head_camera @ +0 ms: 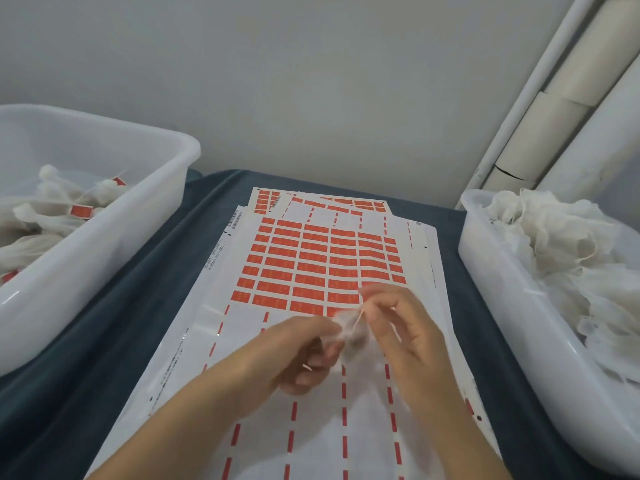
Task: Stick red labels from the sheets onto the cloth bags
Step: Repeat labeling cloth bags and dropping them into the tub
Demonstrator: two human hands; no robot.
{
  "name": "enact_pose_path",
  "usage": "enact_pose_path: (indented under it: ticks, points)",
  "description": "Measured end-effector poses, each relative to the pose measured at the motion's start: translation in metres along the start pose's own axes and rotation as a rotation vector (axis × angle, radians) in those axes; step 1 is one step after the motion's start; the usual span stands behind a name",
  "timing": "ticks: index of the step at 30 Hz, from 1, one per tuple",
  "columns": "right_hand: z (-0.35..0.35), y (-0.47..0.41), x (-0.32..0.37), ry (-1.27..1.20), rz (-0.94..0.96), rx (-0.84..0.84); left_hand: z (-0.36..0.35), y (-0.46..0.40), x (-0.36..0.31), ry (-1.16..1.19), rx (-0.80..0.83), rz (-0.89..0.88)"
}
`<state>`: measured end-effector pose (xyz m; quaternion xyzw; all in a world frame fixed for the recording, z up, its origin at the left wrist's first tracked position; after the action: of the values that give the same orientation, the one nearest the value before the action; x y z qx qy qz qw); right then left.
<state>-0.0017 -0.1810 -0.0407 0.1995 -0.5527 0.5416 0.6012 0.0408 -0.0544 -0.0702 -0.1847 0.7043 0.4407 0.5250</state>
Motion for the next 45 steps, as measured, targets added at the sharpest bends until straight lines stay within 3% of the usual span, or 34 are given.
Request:
enact_pose_path:
  ticks: [4,9,13,17,21,29,33,38,42,45]
  points:
    - [-0.015,0.009,0.001,0.026,0.077,0.085,-0.007,0.001,0.001,-0.209,-0.015,-0.043]
    - [-0.005,0.002,-0.011,0.08,-0.023,-0.075,-0.009,0.007,-0.009,-0.332,-0.119,-0.33]
    - [-0.007,0.0,-0.014,0.027,-0.107,-0.036,-0.012,0.009,-0.008,-0.371,-0.124,-0.444]
    - [-0.006,-0.003,-0.016,-0.044,-0.184,-0.019,-0.013,0.011,-0.009,-0.303,-0.065,-0.442]
    - [-0.006,0.0,-0.012,-0.009,-0.145,0.037,-0.012,0.01,-0.007,-0.286,-0.064,-0.43]
    - [-0.006,0.003,-0.009,-0.019,-0.149,0.238,0.002,0.006,-0.01,-0.146,-0.158,-0.359]
    - [-0.003,0.001,-0.008,0.039,-0.165,0.193,0.005,0.006,-0.012,-0.162,-0.168,-0.43]
    - [-0.003,0.006,-0.014,-0.135,-0.401,0.174,0.008,0.009,-0.021,-0.17,-0.243,-0.577]
    - [-0.013,0.015,-0.012,-0.562,-0.687,0.336,0.006,0.011,-0.02,-0.115,-0.131,-0.608]
    - [-0.017,0.017,-0.009,-0.683,-0.711,0.418,0.004,0.007,-0.017,-0.011,-0.071,-0.542]
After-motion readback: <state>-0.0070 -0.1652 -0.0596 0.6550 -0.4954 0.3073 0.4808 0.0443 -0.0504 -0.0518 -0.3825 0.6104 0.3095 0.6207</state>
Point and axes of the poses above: each hand's wrist, its own y-axis away from the middle knuckle, its own z-axis out of the back of the hand, x = y × z, the point moved 5 cm from there along -y, towards the middle knuckle, and after that the axes turned 9 degrees about -x, right-handed, at the moved point
